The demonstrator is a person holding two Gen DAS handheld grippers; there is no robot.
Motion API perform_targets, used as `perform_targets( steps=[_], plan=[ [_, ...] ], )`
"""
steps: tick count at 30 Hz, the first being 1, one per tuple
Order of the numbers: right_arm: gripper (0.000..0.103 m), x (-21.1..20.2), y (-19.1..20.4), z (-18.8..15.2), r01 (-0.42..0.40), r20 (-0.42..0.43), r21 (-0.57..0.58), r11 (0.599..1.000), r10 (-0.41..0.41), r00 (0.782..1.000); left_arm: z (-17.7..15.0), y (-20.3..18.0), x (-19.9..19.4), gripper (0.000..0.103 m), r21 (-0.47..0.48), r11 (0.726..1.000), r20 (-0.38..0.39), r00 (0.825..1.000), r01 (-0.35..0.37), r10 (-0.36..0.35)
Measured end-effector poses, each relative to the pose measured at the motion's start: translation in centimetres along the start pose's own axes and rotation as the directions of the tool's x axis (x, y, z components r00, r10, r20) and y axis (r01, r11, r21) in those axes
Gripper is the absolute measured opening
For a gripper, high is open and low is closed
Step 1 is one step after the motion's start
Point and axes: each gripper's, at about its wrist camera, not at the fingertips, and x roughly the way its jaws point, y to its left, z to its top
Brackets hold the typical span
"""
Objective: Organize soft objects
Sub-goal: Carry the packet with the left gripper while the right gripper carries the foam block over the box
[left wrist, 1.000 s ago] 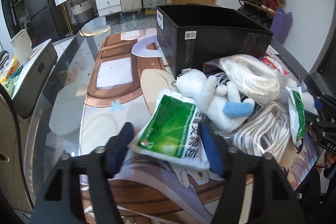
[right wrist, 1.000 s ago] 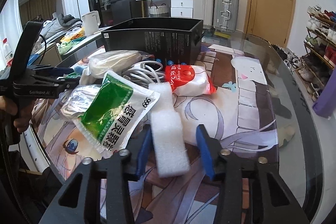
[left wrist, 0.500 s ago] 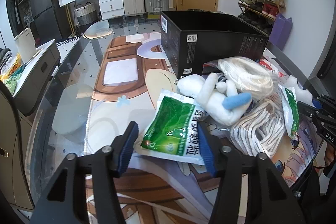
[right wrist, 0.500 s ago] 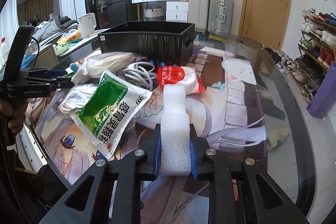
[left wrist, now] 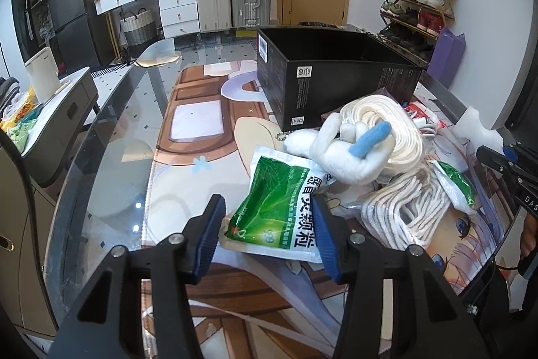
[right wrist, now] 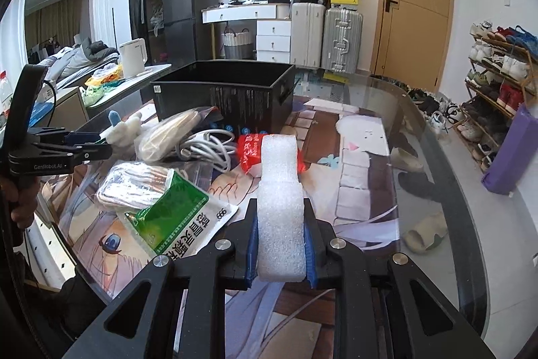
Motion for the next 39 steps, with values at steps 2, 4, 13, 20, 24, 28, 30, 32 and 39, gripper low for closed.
perform_targets(
  steps=[2,4,13,20,24,28,30,32,39],
  plan=[
    [0.023,-0.3,-0.1,0.1,0.006,0.009,0.002,1.000,-0.006,1.000,0.0,0.1,-0.2,0.051,-0.003,1.000,0.006,1.000,-0.004,0.004],
    [0.023,-0.5,-0.2,0.2,0.010,0.021,0.003,1.000,-0.010,1.000,0.1,0.3,-0.6,0.051,-0.010,1.000,0.015,1.000,-0.008,0.008],
    [0.023,-2.1,-0.3,0.9,0.019,0.072,0.010,1.000,-0.020,0.997,0.8,1.3,-2.3,0.051,-0.046,0.999,0.068,0.997,-0.020,0.023],
    [0.023,-2.9,0.2,2.3,0.006,0.107,0.000,1.000,-0.006,0.994,1.7,1.6,-4.6,0.051,-0.059,0.998,0.134,0.991,-0.003,0.010],
    [0.023,-3.0,0.5,3.4,0.001,0.120,-0.013,1.000,0.001,0.993,2.3,1.4,-5.5,0.051,-0.055,0.998,0.165,0.986,0.000,0.009],
    [0.023,-2.8,0.8,4.3,-0.013,0.121,-0.038,0.999,0.018,0.992,3.0,1.2,-6.0,0.051,-0.053,0.999,0.184,0.983,0.004,0.006],
    [0.023,-2.7,1.1,4.8,-0.017,0.123,-0.049,0.999,0.023,0.992,3.3,1.0,-6.0,0.051,-0.047,0.999,0.189,0.982,0.003,0.006],
    [0.023,-2.7,1.4,5.5,-0.023,0.125,-0.058,0.998,0.030,0.992,3.7,0.8,-5.9,0.051,-0.040,0.999,0.193,0.981,0.004,0.004],
    [0.023,-1.8,1.4,7.4,-0.059,0.121,-0.058,0.997,0.065,0.990,5.6,-0.3,-5.1,0.051,-0.026,0.999,0.211,0.977,0.018,-0.013]
  ],
)
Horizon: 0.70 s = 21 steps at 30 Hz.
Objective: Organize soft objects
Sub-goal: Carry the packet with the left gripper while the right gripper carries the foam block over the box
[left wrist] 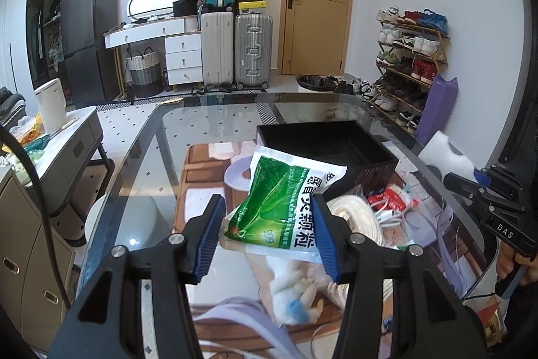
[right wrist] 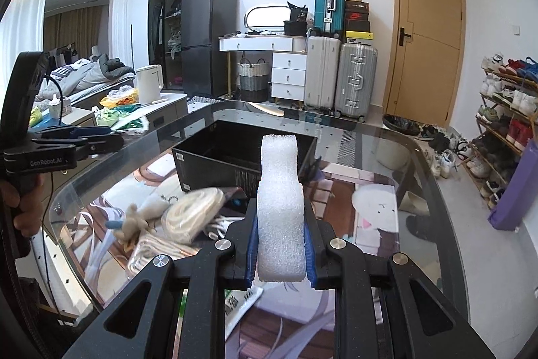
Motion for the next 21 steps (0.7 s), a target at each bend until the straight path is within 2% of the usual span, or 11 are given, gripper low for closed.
perform_targets(
  steps=[21],
  plan=[
    [0.022,6.5,-0.2,5.1,-0.066,-0.055,-0.046,0.997,0.063,0.997,3.8,-2.1,6.6,0.051,0.024,0.999,-0.013,0.999,0.044,-0.043]
  ],
)
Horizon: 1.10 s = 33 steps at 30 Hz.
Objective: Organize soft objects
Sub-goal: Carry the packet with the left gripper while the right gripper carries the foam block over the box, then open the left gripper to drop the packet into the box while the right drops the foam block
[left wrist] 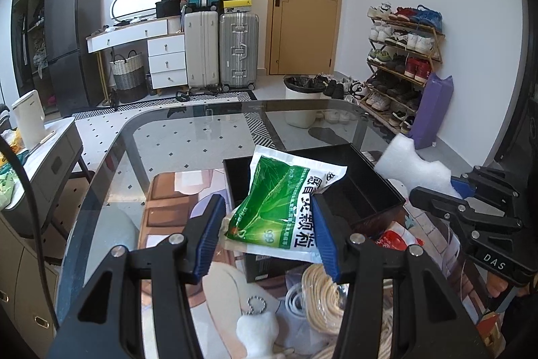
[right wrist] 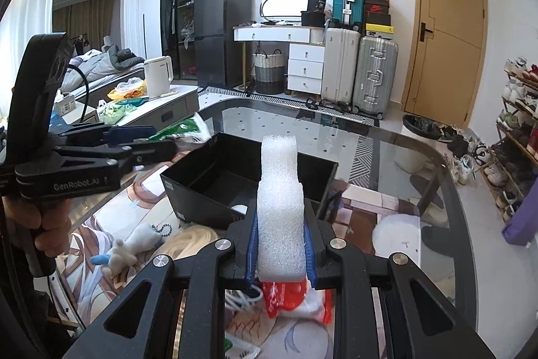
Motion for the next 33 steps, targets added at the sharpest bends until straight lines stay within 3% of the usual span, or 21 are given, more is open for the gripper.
perform_targets(
  steps=[13,33],
  plan=[
    [0.022,4.3,-0.2,2.2,-0.026,-0.055,-0.022,0.999,0.025,0.998,0.4,-0.4,4.0,0.051,0.014,1.000,-0.068,0.998,0.012,-0.011],
    [0.022,9.1,-1.0,2.1,-0.039,-0.114,-0.026,0.999,0.036,0.993,1.1,-1.3,7.1,0.051,0.042,0.999,-0.113,0.993,0.015,-0.010]
  ],
)
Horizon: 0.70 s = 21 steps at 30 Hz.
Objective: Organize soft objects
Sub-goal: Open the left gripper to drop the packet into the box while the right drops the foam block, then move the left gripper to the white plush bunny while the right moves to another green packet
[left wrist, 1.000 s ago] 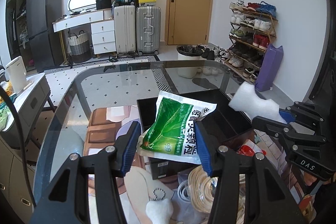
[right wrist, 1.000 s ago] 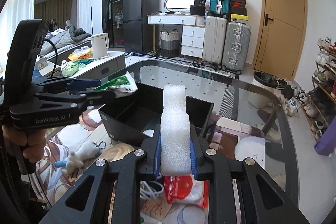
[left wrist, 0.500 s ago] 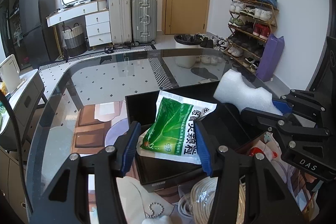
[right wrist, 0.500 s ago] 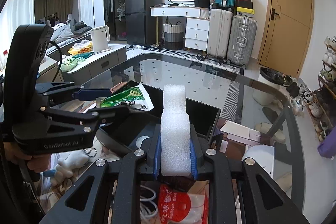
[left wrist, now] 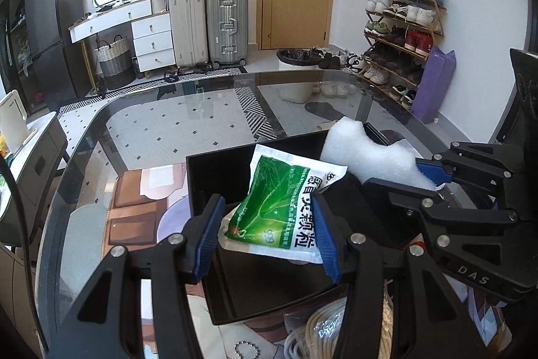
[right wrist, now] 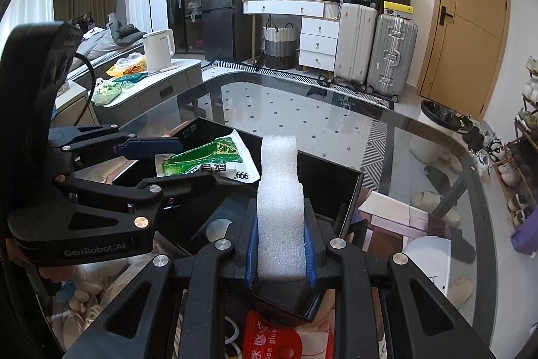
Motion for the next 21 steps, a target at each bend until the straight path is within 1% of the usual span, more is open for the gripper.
perform_targets(
  steps=[2,4,6,7,8,9,10,11,12,13,14,16,18,21],
  plan=[
    [0.023,0.1,0.0,0.0,0.003,0.004,-0.005,1.000,-0.003,1.000,0.0,-0.2,0.1,0.052,0.007,1.000,-0.001,1.000,-0.004,0.004],
    [0.027,-0.3,0.2,0.0,0.017,0.018,-0.019,1.000,-0.016,1.000,0.0,-0.3,0.1,0.054,0.013,1.000,-0.002,1.000,-0.005,0.005],
    [0.036,-0.8,0.3,0.0,0.024,0.027,-0.028,0.999,-0.024,0.999,0.0,-0.3,0.0,0.054,0.013,1.000,-0.004,1.000,0.000,0.000],
    [0.040,-1.0,0.3,-0.1,0.025,0.031,-0.028,0.999,-0.024,0.999,0.0,-0.2,-0.1,0.057,0.012,1.000,-0.004,1.000,0.001,-0.001],
    [0.049,-1.5,0.2,-0.2,0.033,0.040,-0.025,0.999,-0.032,0.999,-0.1,-0.1,-0.2,0.059,0.009,1.000,-0.004,1.000,0.004,-0.004],
    [0.055,-2.0,0.0,-0.3,0.040,0.050,-0.019,0.999,-0.039,0.998,-0.1,0.0,-0.3,0.062,0.005,1.000,-0.005,1.000,0.014,-0.014],
    [0.059,-2.4,-0.1,-0.4,0.045,0.057,-0.013,0.999,-0.045,0.997,-0.1,0.0,-0.4,0.067,0.003,1.000,-0.005,1.000,0.023,-0.023],
    [0.072,-2.9,-0.4,-0.6,0.051,0.063,0.000,0.999,-0.050,0.997,-0.1,0.0,-0.7,0.070,0.001,0.999,-0.004,0.999,0.037,-0.037],
    [0.086,-3.4,-0.5,-0.7,0.052,0.070,0.010,0.999,-0.052,0.996,-0.1,0.0,-1.0,0.076,0.001,0.999,0.001,0.999,0.044,-0.044],
    [0.091,-4.0,-0.8,-0.9,0.057,0.083,0.028,0.998,-0.059,0.995,-0.1,0.0,-1.4,0.083,0.000,0.999,0.012,0.999,0.050,-0.050],
    [0.097,-4.3,-0.8,-1.0,0.063,0.091,0.042,0.997,-0.067,0.994,0.0,0.0,-1.8,0.087,-0.003,0.999,0.025,0.998,0.051,-0.051],
    [0.101,-5.2,-1.4,-1.5,0.074,0.098,0.076,0.994,-0.081,0.992,0.0,-0.2,-2.5,0.099,-0.001,0.999,0.035,0.998,0.049,-0.049],
    [0.102,-5.9,-1.6,-2.0,0.078,0.087,0.093,0.993,-0.086,0.992,-0.3,-0.4,-3.2,0.103,0.007,0.999,0.042,0.998,0.051,-0.051],
    [0.102,-7.0,-1.6,-2.9,0.085,0.090,0.110,0.990,-0.095,0.991,-0.8,-0.5,-4.1,0.103,0.023,0.999,0.058,0.998,0.026,-0.027]
  ],
)
